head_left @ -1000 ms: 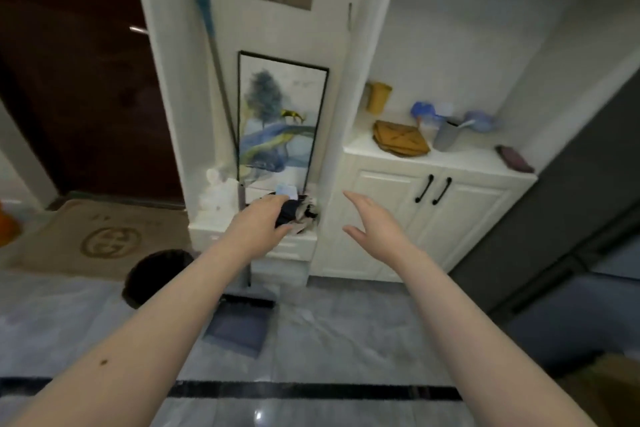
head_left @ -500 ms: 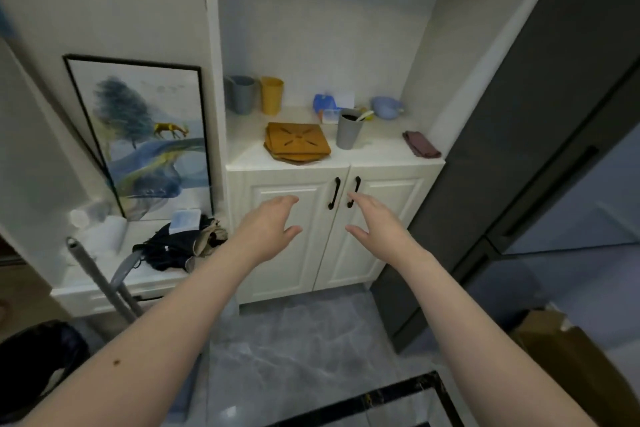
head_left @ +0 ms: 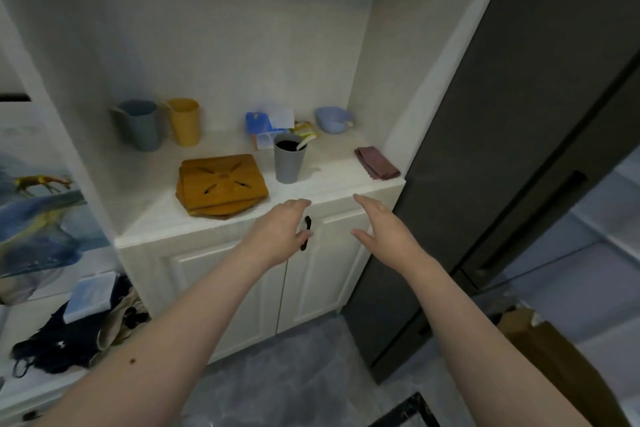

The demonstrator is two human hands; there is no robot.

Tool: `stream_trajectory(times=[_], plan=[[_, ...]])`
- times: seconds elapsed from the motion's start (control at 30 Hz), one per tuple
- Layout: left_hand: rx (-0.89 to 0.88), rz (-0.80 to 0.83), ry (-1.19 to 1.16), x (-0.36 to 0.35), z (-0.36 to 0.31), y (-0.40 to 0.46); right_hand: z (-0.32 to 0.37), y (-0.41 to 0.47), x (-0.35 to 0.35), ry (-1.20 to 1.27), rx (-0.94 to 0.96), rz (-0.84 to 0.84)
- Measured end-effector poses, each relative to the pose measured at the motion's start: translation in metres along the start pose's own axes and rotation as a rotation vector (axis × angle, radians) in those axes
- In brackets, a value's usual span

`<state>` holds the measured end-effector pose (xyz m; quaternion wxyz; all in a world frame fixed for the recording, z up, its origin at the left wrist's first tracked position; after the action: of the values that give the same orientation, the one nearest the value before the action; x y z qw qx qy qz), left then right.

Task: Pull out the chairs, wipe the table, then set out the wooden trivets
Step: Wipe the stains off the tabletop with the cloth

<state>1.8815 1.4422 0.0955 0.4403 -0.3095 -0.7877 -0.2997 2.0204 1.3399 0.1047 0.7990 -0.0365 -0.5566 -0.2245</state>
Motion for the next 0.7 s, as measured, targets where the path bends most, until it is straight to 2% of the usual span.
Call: stream_trajectory(times=[0.23, 0.4, 0.7], plan=[[-0.150, 0.086, -0.026, -0.029, -0.015, 0.119, -0.056, 0.077, 0.012, -0.034, -0.102, -0.076], [-0.206, 0.092, -0.071, -0.062, -0.032, 0.174, -0.100, 0.111, 0.018, -0.102, -0.166, -0.046], [-0.104, 0.074, -0.027, -0.120, -0.033, 0.268, -0.176, 0.175, -0.009, -0.090, -0.207, 0.059]])
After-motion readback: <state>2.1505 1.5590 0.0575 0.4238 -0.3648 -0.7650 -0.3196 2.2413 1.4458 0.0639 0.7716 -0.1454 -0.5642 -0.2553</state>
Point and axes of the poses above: each hand's wrist, its own y-axis towards the middle knuckle, its own x-axis out of the back of the hand, z = x × y, the point moved 8 cm from there along y, towards the middle knuckle, and after that the axes turned 6 degrees about -z, right-handed, at the moved point
